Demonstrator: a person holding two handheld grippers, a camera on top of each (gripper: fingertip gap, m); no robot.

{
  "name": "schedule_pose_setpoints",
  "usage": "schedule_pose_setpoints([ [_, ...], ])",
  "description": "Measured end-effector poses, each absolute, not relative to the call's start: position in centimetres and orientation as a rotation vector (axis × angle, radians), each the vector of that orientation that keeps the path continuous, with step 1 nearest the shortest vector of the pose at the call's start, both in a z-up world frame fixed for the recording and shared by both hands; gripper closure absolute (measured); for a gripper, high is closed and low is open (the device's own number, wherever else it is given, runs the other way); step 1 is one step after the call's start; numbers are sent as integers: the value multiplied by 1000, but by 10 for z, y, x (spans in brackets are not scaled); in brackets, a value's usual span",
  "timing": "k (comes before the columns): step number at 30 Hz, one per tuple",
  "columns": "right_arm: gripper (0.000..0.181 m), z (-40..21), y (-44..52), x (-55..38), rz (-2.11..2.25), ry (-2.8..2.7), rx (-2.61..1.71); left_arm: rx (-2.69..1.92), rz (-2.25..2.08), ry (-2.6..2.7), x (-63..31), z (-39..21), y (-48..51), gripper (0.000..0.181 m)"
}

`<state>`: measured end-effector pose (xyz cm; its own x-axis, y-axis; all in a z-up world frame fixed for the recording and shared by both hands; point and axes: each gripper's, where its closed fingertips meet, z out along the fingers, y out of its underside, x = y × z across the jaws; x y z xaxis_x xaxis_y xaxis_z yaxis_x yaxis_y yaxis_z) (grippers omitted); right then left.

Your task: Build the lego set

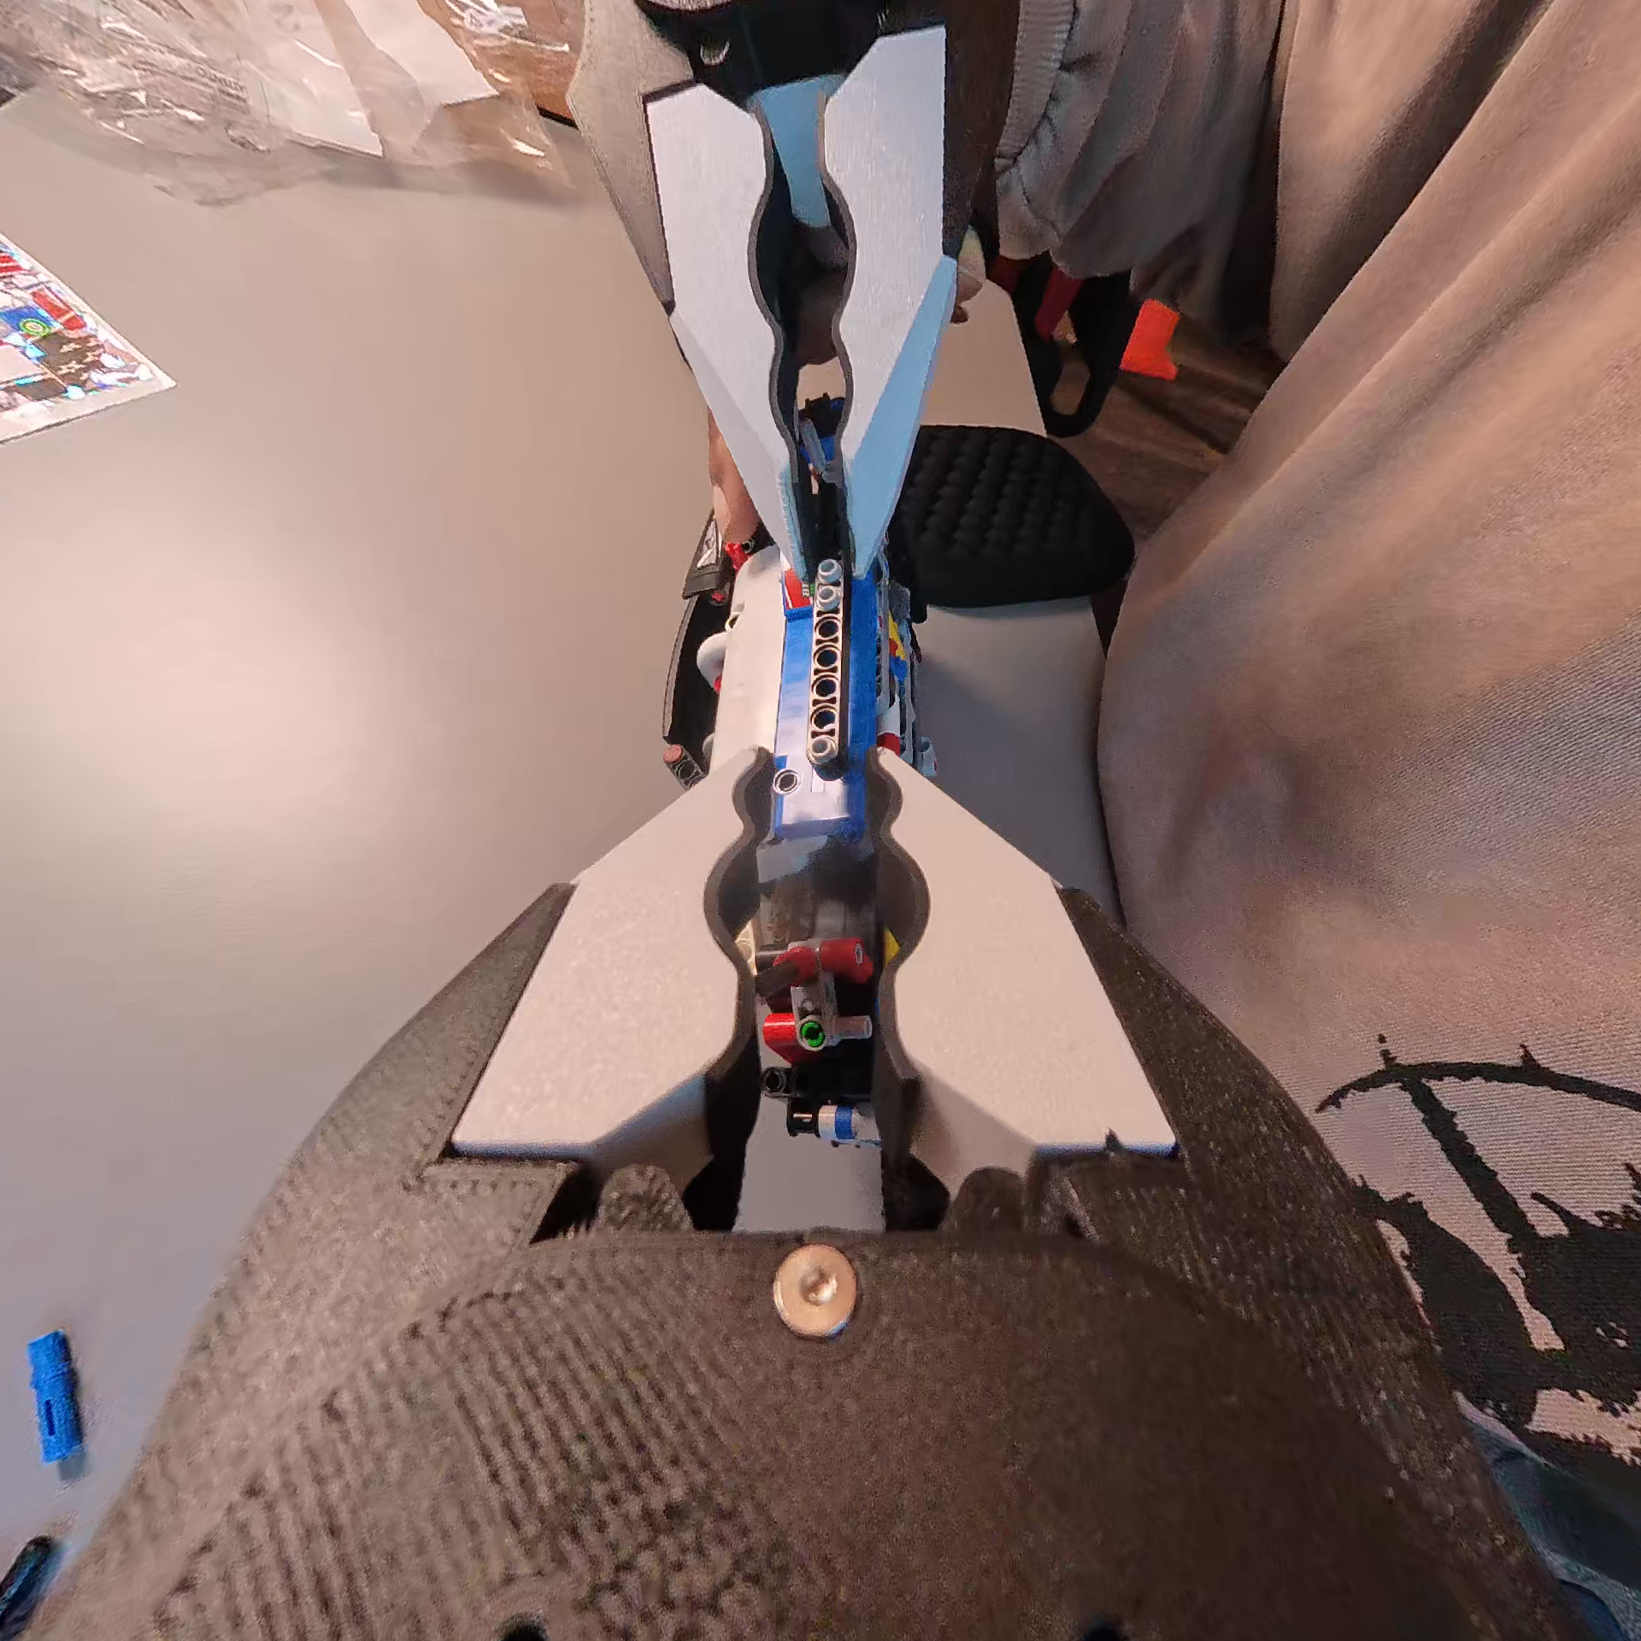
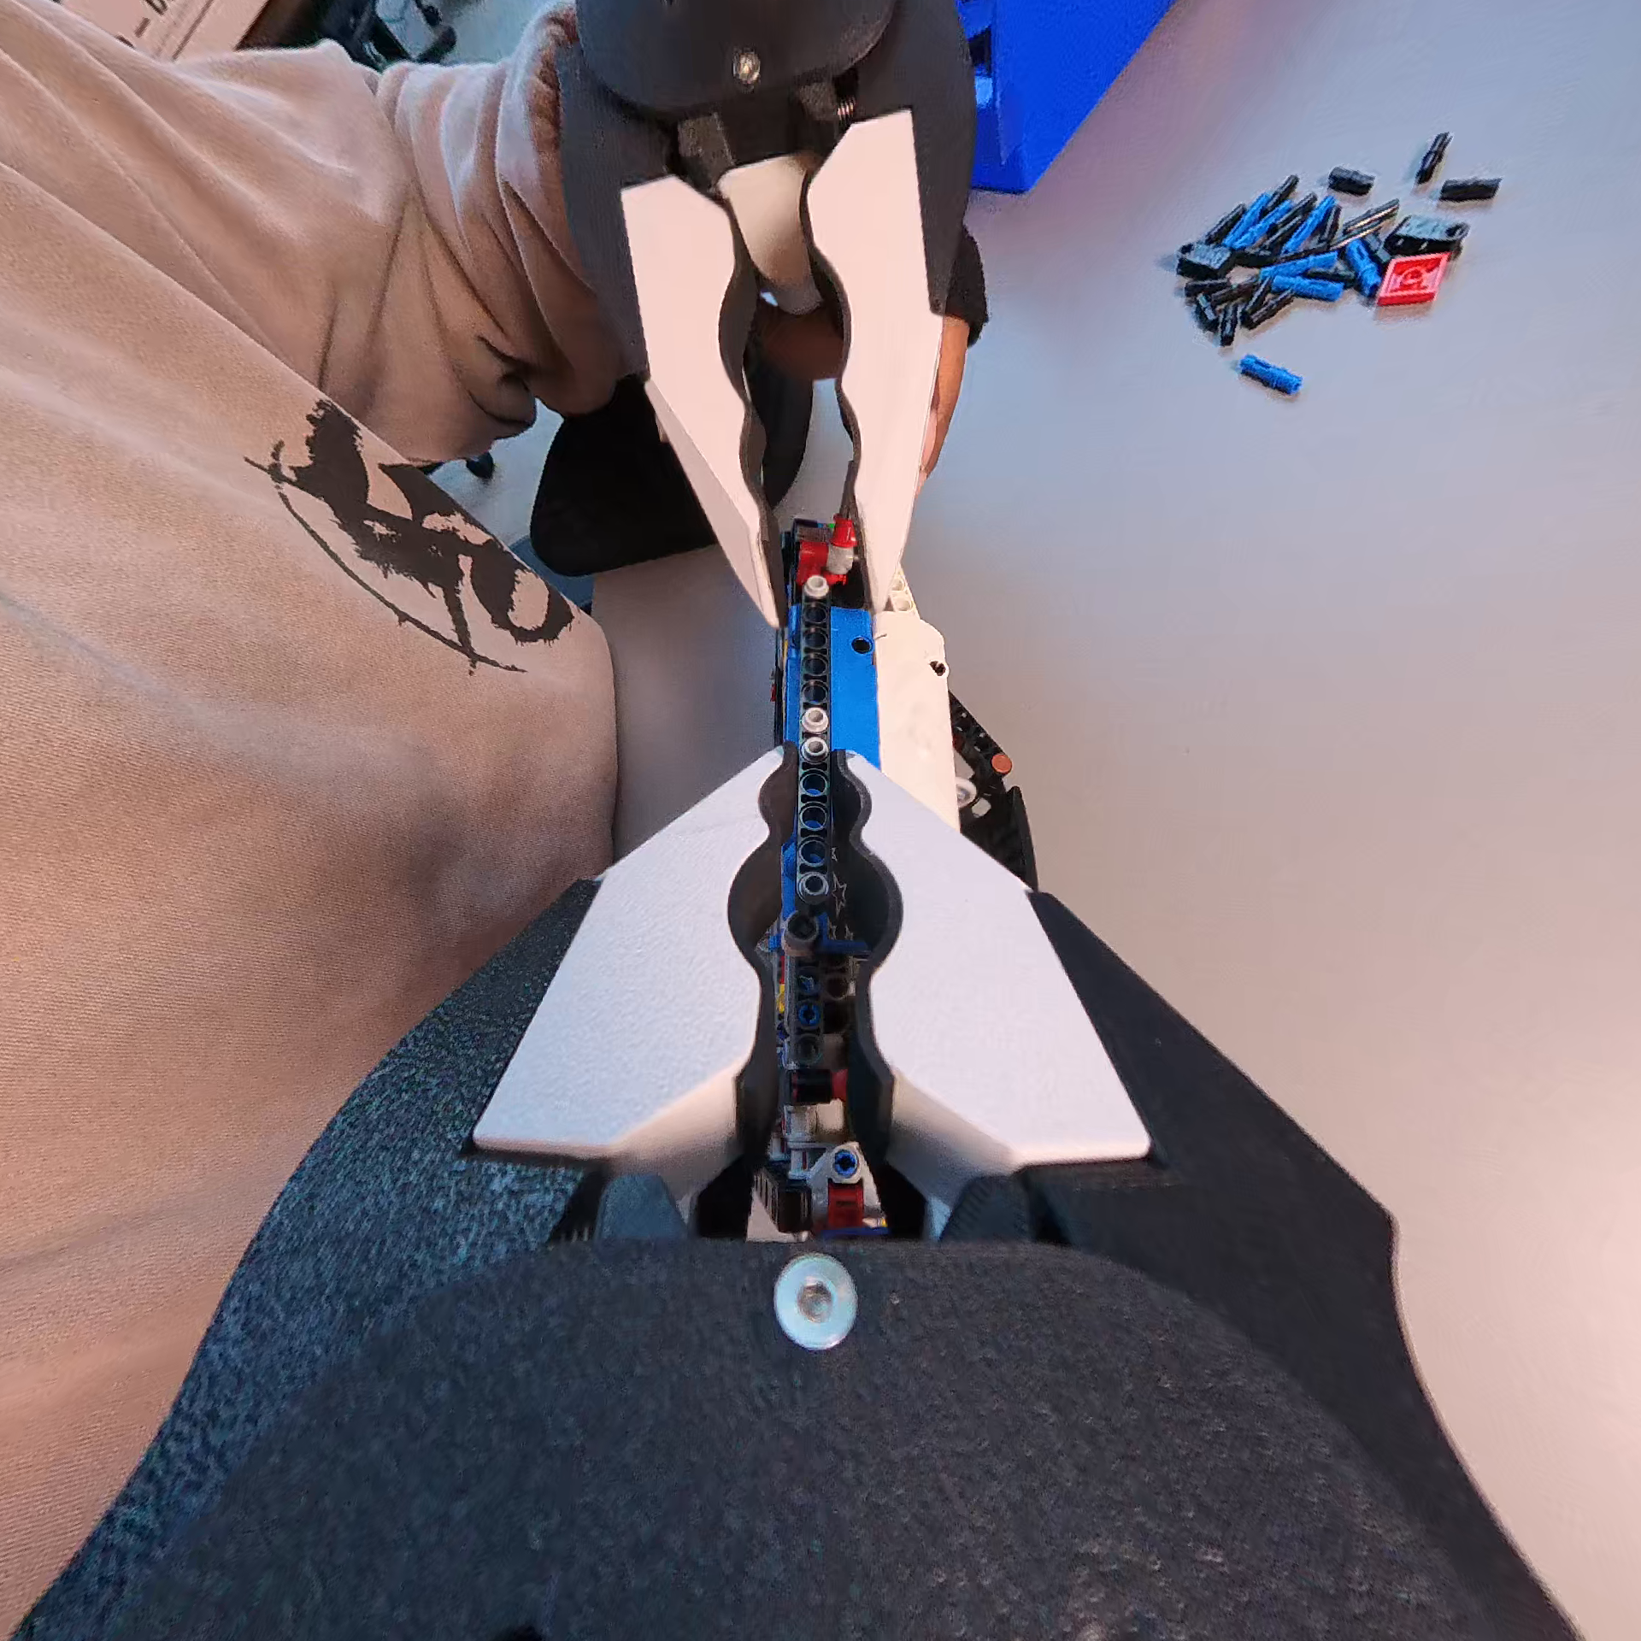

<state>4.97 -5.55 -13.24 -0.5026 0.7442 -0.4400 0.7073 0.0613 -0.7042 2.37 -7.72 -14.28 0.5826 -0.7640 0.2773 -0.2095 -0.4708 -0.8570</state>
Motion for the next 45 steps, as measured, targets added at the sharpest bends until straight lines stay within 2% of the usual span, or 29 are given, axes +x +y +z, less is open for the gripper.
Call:
schedule_pose_setpoints([
  [4,178,-136,-58,51,1448,-2304,-1584,-1956,-945,743,23,-138,-79,175],
  [23,176,-143,-64,53,1230,-2614,-1472,-2050,-1123,687,25,-139,-82,176],
  [45,177,-142,-64,72,1327,-2645,-1428,-2111,-1256,643,36,-139,-99,176],
])
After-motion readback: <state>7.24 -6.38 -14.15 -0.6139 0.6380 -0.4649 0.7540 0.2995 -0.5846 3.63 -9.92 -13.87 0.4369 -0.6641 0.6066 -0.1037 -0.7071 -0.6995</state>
